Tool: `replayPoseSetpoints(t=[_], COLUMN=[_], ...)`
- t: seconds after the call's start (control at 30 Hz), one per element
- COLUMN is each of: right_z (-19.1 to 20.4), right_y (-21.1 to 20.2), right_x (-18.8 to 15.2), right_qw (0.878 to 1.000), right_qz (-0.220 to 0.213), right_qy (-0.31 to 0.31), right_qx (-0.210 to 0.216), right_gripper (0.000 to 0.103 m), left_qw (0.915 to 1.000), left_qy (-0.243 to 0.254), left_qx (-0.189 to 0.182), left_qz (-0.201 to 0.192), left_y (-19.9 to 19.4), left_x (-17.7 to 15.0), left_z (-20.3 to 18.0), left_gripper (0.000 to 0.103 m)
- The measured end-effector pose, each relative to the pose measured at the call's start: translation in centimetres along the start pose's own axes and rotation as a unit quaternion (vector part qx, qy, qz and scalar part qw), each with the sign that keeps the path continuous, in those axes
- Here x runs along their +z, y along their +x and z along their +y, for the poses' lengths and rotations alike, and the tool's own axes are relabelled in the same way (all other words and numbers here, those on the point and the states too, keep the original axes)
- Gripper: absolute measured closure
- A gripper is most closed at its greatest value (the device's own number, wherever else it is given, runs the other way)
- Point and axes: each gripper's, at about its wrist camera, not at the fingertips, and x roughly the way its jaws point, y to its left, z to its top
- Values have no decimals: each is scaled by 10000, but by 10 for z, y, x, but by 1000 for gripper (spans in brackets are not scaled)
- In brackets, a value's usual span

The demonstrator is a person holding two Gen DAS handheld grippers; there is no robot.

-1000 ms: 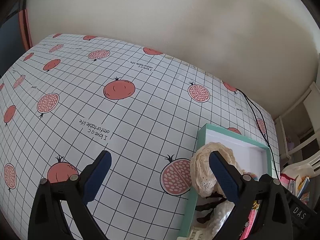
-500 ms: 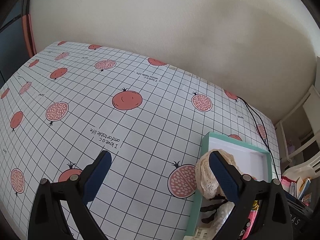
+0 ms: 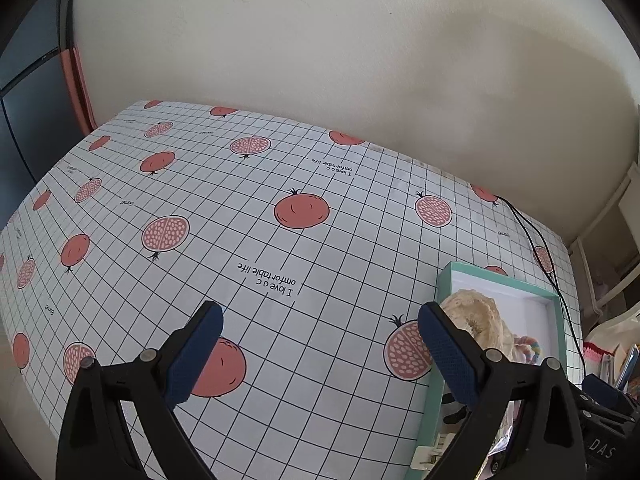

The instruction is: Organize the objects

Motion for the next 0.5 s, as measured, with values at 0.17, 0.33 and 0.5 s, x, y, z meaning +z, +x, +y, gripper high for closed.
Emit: replayPoseSetpoints(t=[0.17, 0.33, 0.5], right_z=[-1, -5, -5], right_y=[-13, -23, -28], right_x=[-12, -29, -47], right_qw=[10000, 9999, 9997], right_qz=[-62, -83, -58], right_qy=[-5, -20, -135], right_qx=[-45, -116, -171], right_gripper=[0, 0, 0], left_qw=[10000, 9997, 9985], left_qy=[28, 248, 548], left_qx=[-16, -39, 0], left_qz=[7, -42, 13], left_y=[-12, -26, -37], left_x=[-6, -15, -27], left_z=[4, 6, 8], left_gripper=[5, 5, 5])
